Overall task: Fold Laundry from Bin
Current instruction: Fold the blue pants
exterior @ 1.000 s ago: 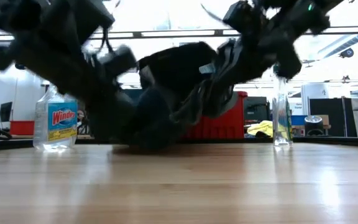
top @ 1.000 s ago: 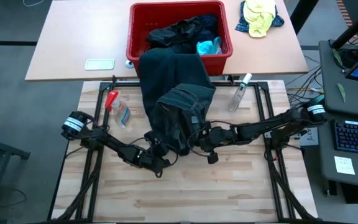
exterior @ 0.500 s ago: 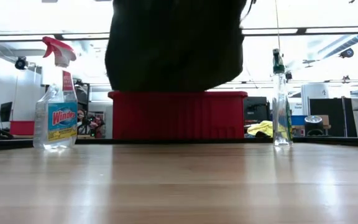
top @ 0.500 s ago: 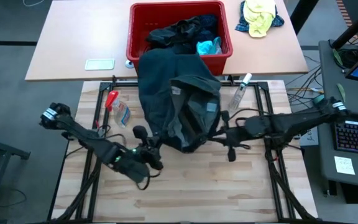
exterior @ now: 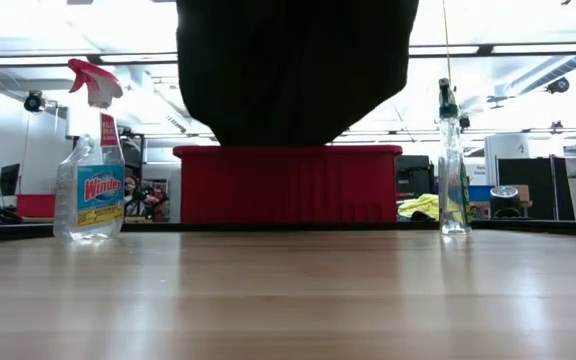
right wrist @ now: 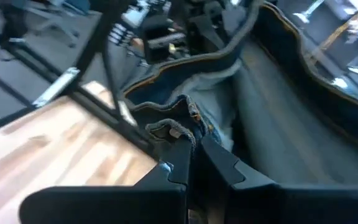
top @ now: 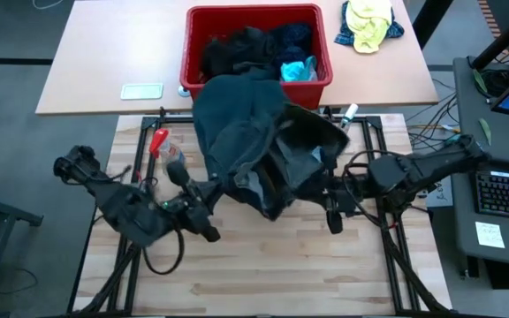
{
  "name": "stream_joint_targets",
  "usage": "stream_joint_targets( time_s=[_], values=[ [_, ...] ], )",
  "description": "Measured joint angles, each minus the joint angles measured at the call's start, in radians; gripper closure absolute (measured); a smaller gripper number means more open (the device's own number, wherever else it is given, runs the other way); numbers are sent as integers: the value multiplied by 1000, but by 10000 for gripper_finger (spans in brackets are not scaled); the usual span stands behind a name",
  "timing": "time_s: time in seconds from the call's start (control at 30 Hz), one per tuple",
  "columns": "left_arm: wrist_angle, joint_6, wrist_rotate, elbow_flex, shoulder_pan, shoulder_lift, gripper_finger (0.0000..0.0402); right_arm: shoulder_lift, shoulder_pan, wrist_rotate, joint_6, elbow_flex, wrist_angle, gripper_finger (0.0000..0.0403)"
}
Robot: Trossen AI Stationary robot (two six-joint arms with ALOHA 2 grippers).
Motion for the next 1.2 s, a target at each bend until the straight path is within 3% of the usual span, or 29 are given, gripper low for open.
stream_joint_targets(
  time_s=[0.27, 0.4, 0.73, 0.9, 1.0, 1.13, 1.2],
  values=[
    [1, 90, 14, 209, -6, 16, 401, 117, 0, 33, -33, 307, -90, 390],
    [2, 164, 85, 311, -6, 34, 401, 171, 0, 28, -68, 459, -114, 390],
    [4, 402, 116, 656, -7, 180, 401, 322, 0, 22, -211, 802, -139, 390],
    [350, 669, 129, 591, -12, 190, 401, 399, 1, 19, -277, 942, -136, 390],
    [452, 773, 132, 584, -16, 201, 401, 435, 2, 17, -298, 1009, -142, 390],
    [458, 751, 149, 604, -19, 223, 401, 447, 15, 16, -332, 1015, -107, 390],
    [481, 635, 149, 627, -19, 238, 401, 450, 29, 18, -326, 1014, -106, 390]
  ],
)
